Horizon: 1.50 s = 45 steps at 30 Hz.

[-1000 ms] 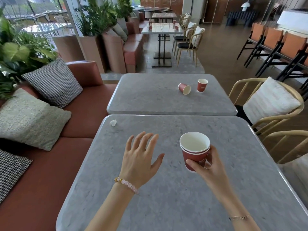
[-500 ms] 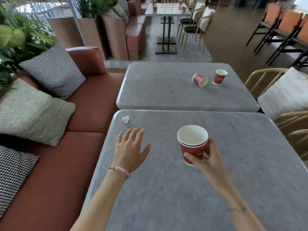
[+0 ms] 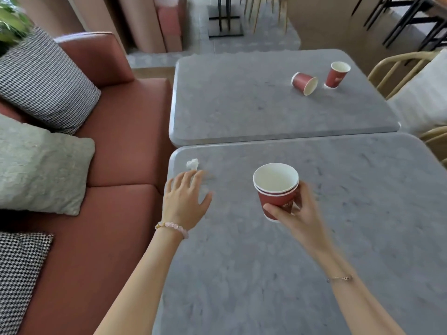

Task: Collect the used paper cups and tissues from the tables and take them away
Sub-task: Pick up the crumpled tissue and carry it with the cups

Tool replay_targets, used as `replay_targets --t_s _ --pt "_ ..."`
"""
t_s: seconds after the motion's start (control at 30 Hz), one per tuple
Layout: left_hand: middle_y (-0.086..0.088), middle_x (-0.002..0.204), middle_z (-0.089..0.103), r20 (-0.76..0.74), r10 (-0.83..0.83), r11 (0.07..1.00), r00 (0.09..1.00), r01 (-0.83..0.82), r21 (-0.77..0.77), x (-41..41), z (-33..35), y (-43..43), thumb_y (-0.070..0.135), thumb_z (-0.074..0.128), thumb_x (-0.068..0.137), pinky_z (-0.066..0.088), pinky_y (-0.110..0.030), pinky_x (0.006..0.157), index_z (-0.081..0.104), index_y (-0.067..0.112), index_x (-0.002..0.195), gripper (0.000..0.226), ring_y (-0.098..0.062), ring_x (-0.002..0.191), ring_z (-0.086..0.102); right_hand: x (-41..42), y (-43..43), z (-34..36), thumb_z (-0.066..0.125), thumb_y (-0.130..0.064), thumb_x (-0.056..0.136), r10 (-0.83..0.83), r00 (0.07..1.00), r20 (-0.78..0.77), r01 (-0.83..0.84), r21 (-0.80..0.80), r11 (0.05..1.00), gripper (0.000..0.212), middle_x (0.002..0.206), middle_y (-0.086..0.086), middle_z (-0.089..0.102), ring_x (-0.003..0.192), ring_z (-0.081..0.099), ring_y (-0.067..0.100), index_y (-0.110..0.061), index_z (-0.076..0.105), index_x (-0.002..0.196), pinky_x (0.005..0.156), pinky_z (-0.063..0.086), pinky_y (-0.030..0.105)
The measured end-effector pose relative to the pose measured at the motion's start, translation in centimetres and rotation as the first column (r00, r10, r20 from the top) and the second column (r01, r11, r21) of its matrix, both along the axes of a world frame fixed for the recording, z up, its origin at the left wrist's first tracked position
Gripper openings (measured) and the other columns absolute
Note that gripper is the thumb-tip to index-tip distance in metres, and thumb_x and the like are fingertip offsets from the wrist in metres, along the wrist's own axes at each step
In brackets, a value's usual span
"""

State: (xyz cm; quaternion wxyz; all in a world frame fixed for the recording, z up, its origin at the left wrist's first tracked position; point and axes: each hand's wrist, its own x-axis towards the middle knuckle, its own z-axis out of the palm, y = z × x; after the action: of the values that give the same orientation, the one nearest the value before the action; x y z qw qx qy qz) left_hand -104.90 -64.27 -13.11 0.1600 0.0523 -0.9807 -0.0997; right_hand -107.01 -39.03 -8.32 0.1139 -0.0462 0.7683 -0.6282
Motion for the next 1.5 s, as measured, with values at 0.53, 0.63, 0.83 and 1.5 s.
replay_targets --t_s 0.53,0.63,0.83,1.5 --pt "-0.004 0.132 0.053 0.229 -0.018 0.989 0.973 -0.015 0.145 -7.6 -6.5 -5.5 0.021 0.071 0.077 0.039 -0.044 0.093 0.050 0.012 0.131 0.059 -0.031 0.116 0.052 -3.2 -3.3 -2.1 0.079 -0.006 0.071 -0.031 0.998 0.053 0.030 0.018 0.999 0.061 0.109 -0.021 0.058 0.100 0.056 -0.008 -0.035 0.048 0.114 0.078 0.045 0.007" --pt "-0.007 0.133 0.051 0.254 -0.027 0.991 0.967 -0.008 0.135 -8.5 -7.3 -5.7 0.018 0.070 0.078 0.039 -0.044 0.093 0.049 0.010 0.130 0.057 -0.034 0.116 0.050 -3.6 -3.5 -2.3 0.078 -0.003 0.072 -0.041 0.997 0.068 0.041 0.002 0.999 0.061 0.110 -0.018 0.058 0.098 0.055 -0.010 -0.033 0.047 0.115 0.073 0.045 0.005" --pt "-0.013 0.129 0.053 0.292 -0.015 0.991 0.956 -0.023 0.128 -10.3 -8.0 -6.1 0.008 0.065 0.081 0.039 -0.046 0.095 0.053 0.007 0.125 0.045 -0.038 0.115 0.048 -4.1 -3.3 -3.1 0.079 -0.005 0.071 -0.046 0.994 0.095 0.046 0.006 0.999 0.062 0.110 -0.018 0.059 0.099 0.056 -0.009 -0.031 0.047 0.118 0.076 0.045 0.006" --pt "-0.012 0.099 0.065 -0.030 -0.107 0.926 0.994 0.110 0.361 -7.8 -3.3 -1.6 0.003 0.068 0.079 0.043 -0.031 0.073 0.062 0.004 0.105 0.027 -0.031 0.087 0.061 -2.2 -1.7 -1.2 0.079 -0.009 0.072 -0.106 0.993 0.061 0.105 0.022 0.994 0.063 0.111 -0.016 0.060 0.097 0.058 -0.010 -0.026 0.047 0.123 0.075 0.045 0.006"
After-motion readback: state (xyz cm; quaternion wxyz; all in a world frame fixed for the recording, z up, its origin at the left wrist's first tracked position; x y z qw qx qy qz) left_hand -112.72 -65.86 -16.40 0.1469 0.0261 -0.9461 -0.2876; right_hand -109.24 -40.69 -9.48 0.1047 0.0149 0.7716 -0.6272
